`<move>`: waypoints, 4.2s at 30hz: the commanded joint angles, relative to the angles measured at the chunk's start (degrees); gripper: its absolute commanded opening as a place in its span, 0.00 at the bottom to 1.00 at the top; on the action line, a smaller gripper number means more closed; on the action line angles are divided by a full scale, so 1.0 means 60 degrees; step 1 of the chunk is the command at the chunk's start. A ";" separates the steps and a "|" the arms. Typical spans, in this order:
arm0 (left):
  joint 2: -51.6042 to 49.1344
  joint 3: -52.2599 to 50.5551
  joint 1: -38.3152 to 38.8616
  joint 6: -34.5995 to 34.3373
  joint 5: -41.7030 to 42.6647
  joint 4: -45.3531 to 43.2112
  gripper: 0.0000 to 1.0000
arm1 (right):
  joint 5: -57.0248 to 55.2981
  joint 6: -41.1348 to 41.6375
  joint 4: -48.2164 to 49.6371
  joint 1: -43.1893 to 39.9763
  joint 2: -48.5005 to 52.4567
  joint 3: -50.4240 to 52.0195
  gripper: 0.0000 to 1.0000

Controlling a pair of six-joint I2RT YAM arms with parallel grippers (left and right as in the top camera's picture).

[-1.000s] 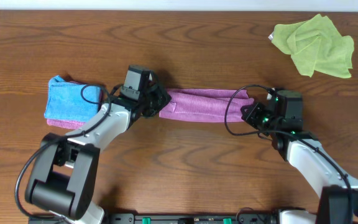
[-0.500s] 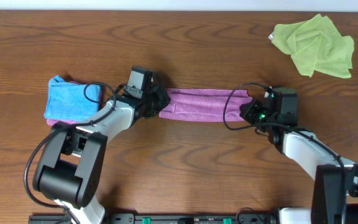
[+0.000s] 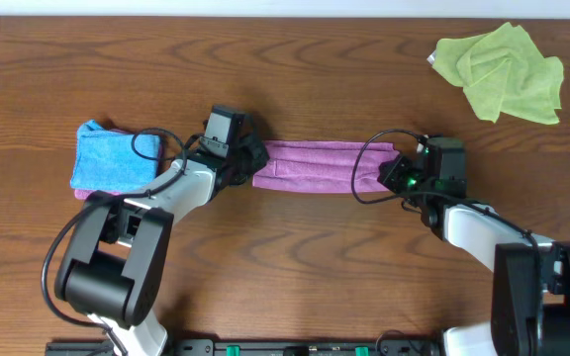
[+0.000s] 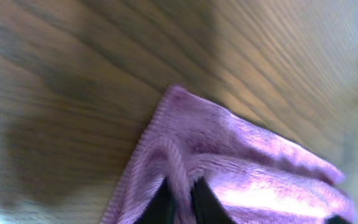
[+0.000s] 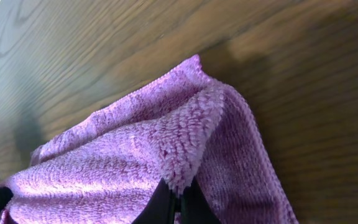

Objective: Fold the cloth
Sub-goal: 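Lower the folded edge and open both grippers, then grasp the ends of the folded strip with left and right grippers, then hold the strip with the left gripper and fold the right end toward it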

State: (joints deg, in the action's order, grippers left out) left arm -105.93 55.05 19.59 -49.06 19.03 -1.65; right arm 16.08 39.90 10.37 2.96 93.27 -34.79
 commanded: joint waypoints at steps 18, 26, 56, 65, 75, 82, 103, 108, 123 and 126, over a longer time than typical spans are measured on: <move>0.0568 0.0171 -0.0463 0.1330 0.0200 0.0470 0.96 | 0.0146 -0.0015 -0.0484 0.0011 -0.0998 -0.0397 0.99; 0.2488 0.0175 -0.0572 0.2262 0.0270 0.1861 0.90 | 0.0146 0.0550 -0.2499 -0.0029 -0.3457 -0.0441 0.99; -0.0579 0.2240 0.0488 0.2171 0.0437 0.1785 0.06 | -0.0459 0.1810 -0.5839 -0.0062 -0.3373 -0.0433 0.98; -0.0889 0.2240 0.0492 0.2375 0.0284 0.2106 0.06 | -0.0437 0.1887 -0.4382 -0.0062 -0.1942 -0.0433 0.96; -0.1169 0.2237 0.0503 0.2401 0.0211 0.2350 0.06 | -0.0820 0.1883 -0.3552 -0.0062 -0.1100 -0.0433 0.92; -0.1206 0.2237 0.0747 0.2441 -0.0106 0.2495 0.06 | -0.0889 0.1887 -0.2874 -0.0051 -0.0528 -0.0433 0.88; -0.1829 0.2237 0.0991 0.2521 -0.0525 0.2747 0.06 | -0.0885 0.1883 -0.1596 -0.0018 0.1173 -0.0433 0.52; -0.1829 0.2237 0.0991 0.2648 -0.0557 0.2823 0.06 | -0.0896 0.1708 -0.1472 0.0022 0.1348 -0.0433 0.25; -0.1829 0.2237 0.0991 0.2827 -0.0765 0.3173 0.06 | -0.0634 0.0867 -0.1610 0.0335 -0.0255 -0.0437 0.01; -0.1829 0.2237 0.0991 0.2823 -0.0758 0.3177 0.05 | -0.0645 0.0838 -0.1657 0.0732 -0.0688 -0.0437 0.01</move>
State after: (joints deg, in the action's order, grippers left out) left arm -114.45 68.93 25.56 -32.95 16.93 15.92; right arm 12.47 46.17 0.64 5.21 91.55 -37.82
